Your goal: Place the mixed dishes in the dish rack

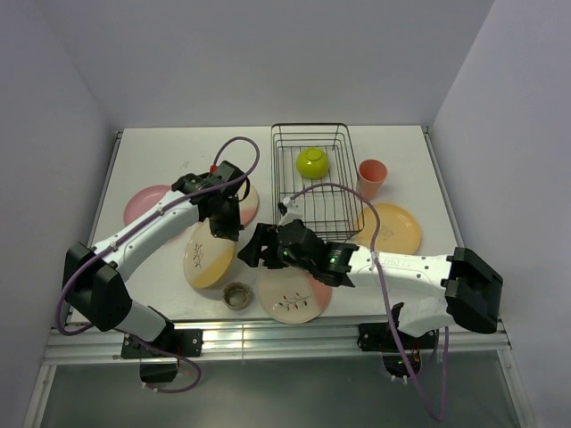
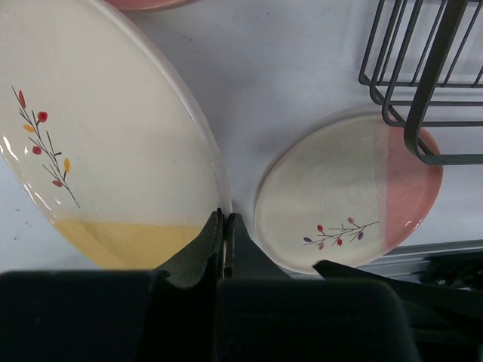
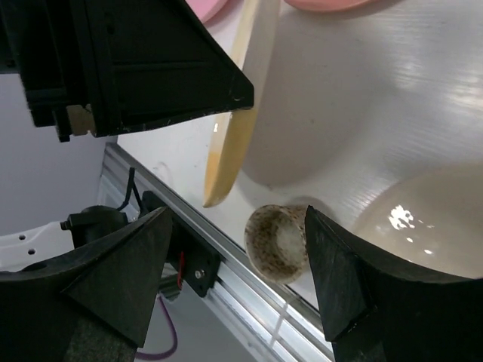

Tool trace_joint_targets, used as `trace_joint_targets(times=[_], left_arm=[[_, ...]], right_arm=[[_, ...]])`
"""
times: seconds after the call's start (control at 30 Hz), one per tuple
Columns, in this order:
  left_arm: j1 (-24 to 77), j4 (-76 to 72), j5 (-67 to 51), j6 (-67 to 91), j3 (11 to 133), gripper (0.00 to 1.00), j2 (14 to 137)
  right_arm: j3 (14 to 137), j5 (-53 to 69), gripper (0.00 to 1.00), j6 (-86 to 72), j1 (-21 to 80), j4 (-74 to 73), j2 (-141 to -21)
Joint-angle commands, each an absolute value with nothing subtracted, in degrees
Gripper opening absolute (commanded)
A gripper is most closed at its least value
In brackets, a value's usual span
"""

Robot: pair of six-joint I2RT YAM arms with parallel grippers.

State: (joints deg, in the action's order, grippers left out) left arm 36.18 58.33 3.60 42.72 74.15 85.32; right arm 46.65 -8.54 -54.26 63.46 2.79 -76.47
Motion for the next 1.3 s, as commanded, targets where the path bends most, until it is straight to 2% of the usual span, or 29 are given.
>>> trace_joint_targets(times=[0.0,0.37,0.87,1.17,1.2,1.27], left_arm=[[36.2,58.7,2.5,42.4,76.8,0.00,82.4],[36.2,59.0,1.1,42.1,77.4,0.00,82.3],[36.0,59.1,-0.5,42.1,76.8,0.00,81.8],[35.5,58.4,-1.3,42.7,76.8,0.00,82.0],[35.4,58.4,-1.3,42.7,76.8,0.00,82.0],[35.1,58.3,-1.3,43.0,76.6,0.00,81.8]], right_arm=[[46.1,-9.9,0.78,-56.7,65.3,13.2,-78.7],[45.9,-9.2,0.75,-59.8,65.8,20.6,-87.1],[47.5,-13.3,0.54,-60.4,66.1,26.1,-94.0],[48.0,-13.1,0.30,-61.9,66.8,27.7,-94.4],[47.8,-12.8,0.21,-62.0,66.9,27.9,-94.6],[47.9,-12.5,0.10,-62.5,66.9,28.0,-94.6]])
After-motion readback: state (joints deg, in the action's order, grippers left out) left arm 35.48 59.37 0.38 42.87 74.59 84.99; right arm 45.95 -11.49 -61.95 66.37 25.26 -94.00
